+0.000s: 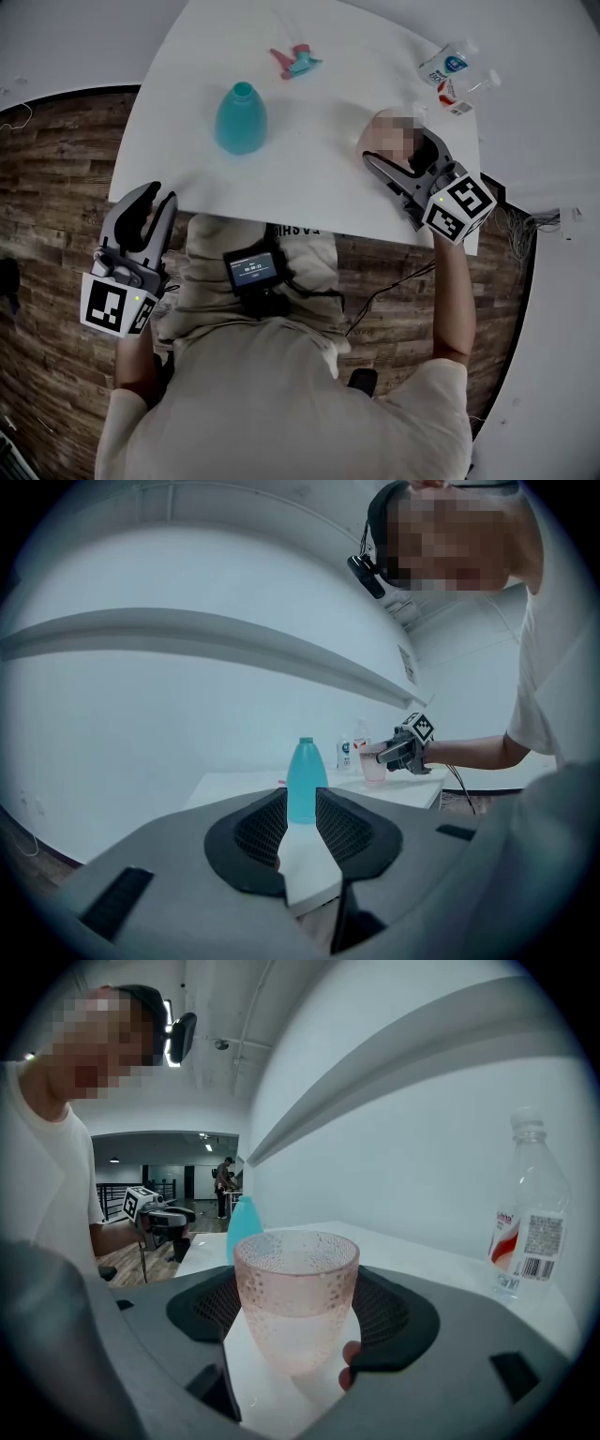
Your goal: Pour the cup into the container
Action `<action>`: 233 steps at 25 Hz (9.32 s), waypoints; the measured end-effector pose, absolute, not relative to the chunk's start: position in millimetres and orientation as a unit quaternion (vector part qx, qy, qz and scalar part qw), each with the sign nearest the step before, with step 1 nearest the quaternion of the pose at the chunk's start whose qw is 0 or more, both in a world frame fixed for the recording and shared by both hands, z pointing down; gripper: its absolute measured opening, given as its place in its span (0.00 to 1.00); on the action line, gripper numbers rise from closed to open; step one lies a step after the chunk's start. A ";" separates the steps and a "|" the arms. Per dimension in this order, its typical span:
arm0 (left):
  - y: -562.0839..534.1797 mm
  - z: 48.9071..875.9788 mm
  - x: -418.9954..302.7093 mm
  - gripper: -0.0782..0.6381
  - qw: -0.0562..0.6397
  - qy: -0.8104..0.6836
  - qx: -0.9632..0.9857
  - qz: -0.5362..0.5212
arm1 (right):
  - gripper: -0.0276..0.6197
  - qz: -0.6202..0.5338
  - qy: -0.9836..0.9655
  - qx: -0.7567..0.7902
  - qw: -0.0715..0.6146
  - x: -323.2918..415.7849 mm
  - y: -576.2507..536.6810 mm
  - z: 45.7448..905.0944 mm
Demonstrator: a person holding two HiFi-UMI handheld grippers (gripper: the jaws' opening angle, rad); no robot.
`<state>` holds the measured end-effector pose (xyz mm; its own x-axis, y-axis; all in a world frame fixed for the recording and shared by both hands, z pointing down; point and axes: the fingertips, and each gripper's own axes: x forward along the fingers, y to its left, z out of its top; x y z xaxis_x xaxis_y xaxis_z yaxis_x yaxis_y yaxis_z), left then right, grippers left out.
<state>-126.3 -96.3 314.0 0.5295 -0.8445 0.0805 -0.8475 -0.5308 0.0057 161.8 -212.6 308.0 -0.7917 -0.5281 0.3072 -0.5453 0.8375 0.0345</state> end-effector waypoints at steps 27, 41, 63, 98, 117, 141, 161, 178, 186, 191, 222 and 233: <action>-104.5 302.0 -143.7 0.25 0.010 -0.471 0.882 0.029 | 0.62 0.006 -0.946 0.277 0.171 110.3 -208.9 269.3; -109.8 294.9 -140.6 0.25 0.002 -0.462 0.886 0.030 | 0.62 -0.007 -0.947 0.266 0.180 91.0 -200.9 255.2; -120.1 287.2 -115.2 0.13 0.002 -0.444 0.896 0.028 | 0.62 -0.015 -0.947 0.254 0.198 75.4 -195.9 248.7; -131.7 278.5 -71.4 0.12 0.007 -0.393 0.919 0.015 | 0.62 -0.018 -0.943 0.261 0.206 77.4 -190.2 241.7; -117.5 284.5 -98.3 0.12 0.010 -0.432 0.901 0.042 | 0.62 -0.040 -0.942 0.232 0.237 48.0 -189.4 238.0; -120.9 285.8 -87.8 0.12 0.010 -0.420 0.907 0.037 | 0.62 -0.058 -0.932 0.230 0.274 29.0 -199.1 233.5; -120.4 289.3 -90.5 0.12 0.010 -0.418 0.907 0.044 | 0.62 -0.072 -0.915 0.213 0.336 15.8 -208.1 242.8; -122.5 295.9 -96.0 0.12 0.016 -0.417 0.908 0.044 | 0.62 -0.080 -0.899 0.202 0.380 7.1 -213.0 249.3; -120.9 292.1 -94.2 0.12 0.028 -0.416 0.908 0.038 | 0.62 -0.084 -0.892 0.194 0.401 5.0 -213.6 251.3; -120.0 293.2 -96.3 0.12 0.027 -0.415 0.909 0.038 | 0.61 -0.085 -0.888 0.190 0.410 3.4 -213.7 251.1; -117.3 292.7 -105.7 0.12 0.026 -0.420 0.907 0.033 | 0.61 -0.096 -0.862 0.179 0.464 0.7 -217.5 249.7; -118.2 295.3 -110.6 0.12 0.028 -0.422 0.906 0.030 | 0.62 -0.099 -0.851 0.180 0.484 0.7 -222.8 250.3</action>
<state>-110.6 -118.2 295.3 0.6427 -0.7621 0.0786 -0.7655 -0.6430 0.0247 0.7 -222.8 250.3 -0.4670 -0.4020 0.7876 -0.2109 0.9156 0.3423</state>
